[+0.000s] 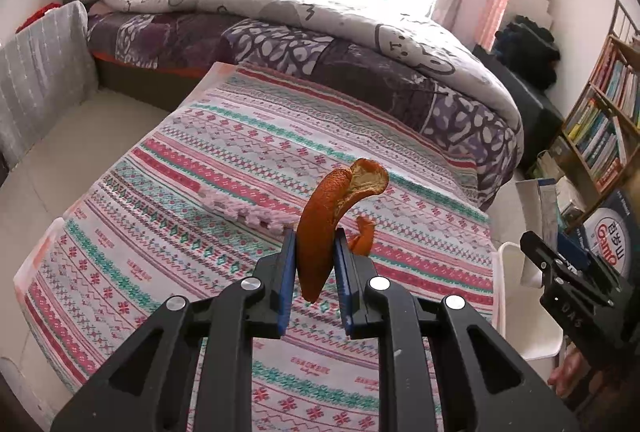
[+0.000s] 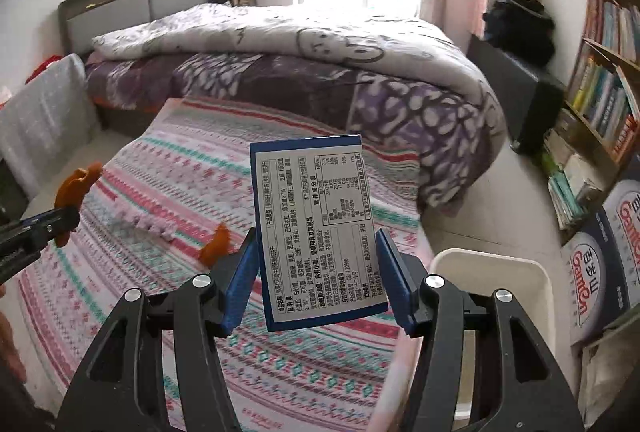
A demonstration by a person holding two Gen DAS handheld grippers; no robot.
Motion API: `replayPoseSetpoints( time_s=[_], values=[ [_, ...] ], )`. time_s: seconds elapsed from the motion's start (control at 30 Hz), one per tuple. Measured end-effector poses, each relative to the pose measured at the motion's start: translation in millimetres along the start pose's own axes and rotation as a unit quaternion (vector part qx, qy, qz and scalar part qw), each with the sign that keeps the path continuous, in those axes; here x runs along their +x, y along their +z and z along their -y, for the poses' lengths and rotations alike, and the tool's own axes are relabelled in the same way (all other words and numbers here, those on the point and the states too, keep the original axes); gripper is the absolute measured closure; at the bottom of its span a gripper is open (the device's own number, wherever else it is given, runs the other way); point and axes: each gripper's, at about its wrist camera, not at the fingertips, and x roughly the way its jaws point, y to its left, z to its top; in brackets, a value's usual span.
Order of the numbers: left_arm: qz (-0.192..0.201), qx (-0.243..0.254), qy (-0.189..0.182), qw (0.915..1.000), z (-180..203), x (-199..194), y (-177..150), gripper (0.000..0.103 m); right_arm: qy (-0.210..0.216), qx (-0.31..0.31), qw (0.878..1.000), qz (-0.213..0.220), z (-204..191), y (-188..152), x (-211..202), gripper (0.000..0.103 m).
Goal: Collect trash
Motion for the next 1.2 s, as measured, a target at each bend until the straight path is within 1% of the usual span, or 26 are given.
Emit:
replayPoseSetpoints(
  time_s=[0.27,0.57,0.8,1.03,1.1,1.2],
  values=[
    [-0.008,0.014,-0.017,0.9997,31,11,-1,0.084,-0.022,0.01,1.0,-0.003,25,-4,-3,0.048],
    [-0.016,0.038,-0.041,0.9983,73,21,-5,0.084,-0.048,0.031,0.998,-0.011,55,-8,-3,0.048],
    [-0.019,0.053,-0.055,0.9969,97,27,-8,0.084,-0.067,0.051,0.996,-0.014,82,-11,-6,0.047],
    [-0.026,0.072,-0.068,0.9947,119,31,-13,0.084,-0.091,0.088,0.991,-0.038,117,-14,0,0.047],
    [-0.028,0.078,-0.071,0.9941,124,32,-15,0.084,-0.107,0.096,0.988,-0.052,129,-17,3,0.047],
    [-0.031,0.087,-0.076,0.9929,133,33,-19,0.084,-0.117,0.119,0.983,-0.08,148,-22,8,0.047]
  ],
)
